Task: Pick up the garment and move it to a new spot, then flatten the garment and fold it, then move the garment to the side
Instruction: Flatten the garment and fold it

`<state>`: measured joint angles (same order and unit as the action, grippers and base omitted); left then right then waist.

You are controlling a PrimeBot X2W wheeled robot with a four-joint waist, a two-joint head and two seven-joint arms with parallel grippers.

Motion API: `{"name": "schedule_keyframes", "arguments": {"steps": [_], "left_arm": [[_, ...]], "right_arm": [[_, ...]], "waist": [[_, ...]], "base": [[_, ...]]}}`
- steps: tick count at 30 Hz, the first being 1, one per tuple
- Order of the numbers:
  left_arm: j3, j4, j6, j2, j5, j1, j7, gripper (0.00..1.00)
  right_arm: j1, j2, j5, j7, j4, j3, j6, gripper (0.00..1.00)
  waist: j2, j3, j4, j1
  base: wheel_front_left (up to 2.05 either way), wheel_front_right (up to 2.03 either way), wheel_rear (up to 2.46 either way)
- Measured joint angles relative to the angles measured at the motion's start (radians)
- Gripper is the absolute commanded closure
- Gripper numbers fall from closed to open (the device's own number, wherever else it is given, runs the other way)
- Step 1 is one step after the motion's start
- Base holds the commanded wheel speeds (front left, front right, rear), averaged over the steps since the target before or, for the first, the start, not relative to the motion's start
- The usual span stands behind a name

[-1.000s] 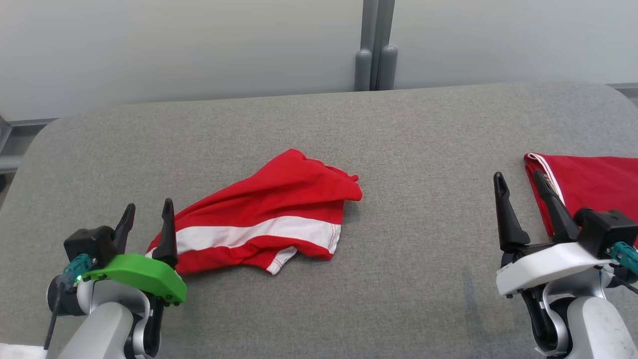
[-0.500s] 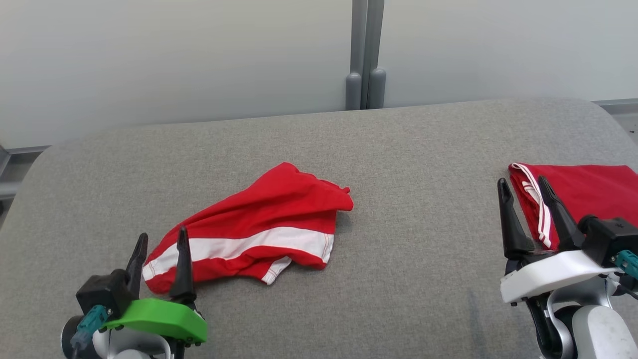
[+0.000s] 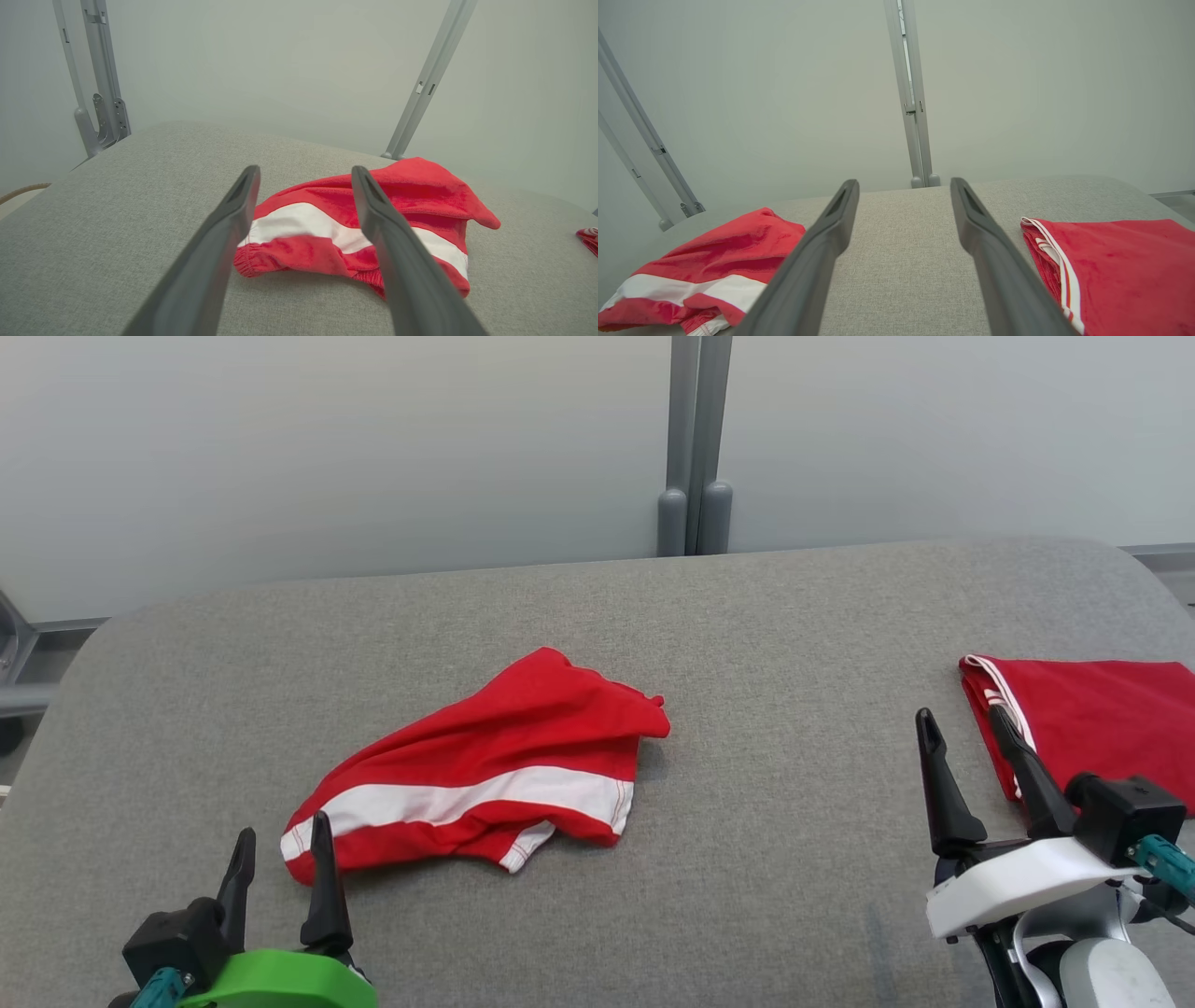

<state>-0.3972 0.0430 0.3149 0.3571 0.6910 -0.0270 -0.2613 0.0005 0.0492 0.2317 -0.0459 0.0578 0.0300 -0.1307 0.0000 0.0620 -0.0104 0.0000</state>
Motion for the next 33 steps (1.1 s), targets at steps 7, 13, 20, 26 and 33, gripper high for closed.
{"name": "schedule_keyframes", "arguments": {"steps": [7,13,20,26,33], "left_arm": [[0.003,0.006,-0.013,-0.008,-0.008,-0.003,0.000,0.00],[-0.002,0.014,-0.020,-0.010,-0.011,-0.003,0.000,0.00],[-0.010,0.019,-0.022,-0.012,-0.014,-0.003,-0.001,0.00],[-0.023,0.026,-0.029,-0.013,-0.015,-0.001,0.004,0.00],[-0.045,0.032,-0.034,-0.022,-0.021,0.004,0.009,0.00]], "right_arm": [[0.011,0.000,0.003,-0.006,-0.011,-0.009,0.000,0.00],[0.012,0.000,0.003,-0.008,-0.018,-0.009,0.000,0.00],[0.013,0.000,0.005,-0.009,-0.022,-0.015,0.000,0.00],[0.009,0.000,0.031,0.010,-0.047,-0.044,0.000,0.00],[-0.045,0.000,0.133,0.069,-0.189,-0.124,0.000,0.00]], "waist": [[0.0000,0.004,-0.007,0.0000],[0.0000,0.002,-0.009,0.0000],[0.0000,0.004,-0.017,0.0000],[0.0000,0.003,-0.039,0.0000],[0.0000,-0.005,-0.081,0.0000]], "base": [[0.00,0.00,0.00],[0.00,0.00,0.00],[0.00,0.00,0.00],[0.00,0.00,0.00],[0.00,0.00,0.00]]}}
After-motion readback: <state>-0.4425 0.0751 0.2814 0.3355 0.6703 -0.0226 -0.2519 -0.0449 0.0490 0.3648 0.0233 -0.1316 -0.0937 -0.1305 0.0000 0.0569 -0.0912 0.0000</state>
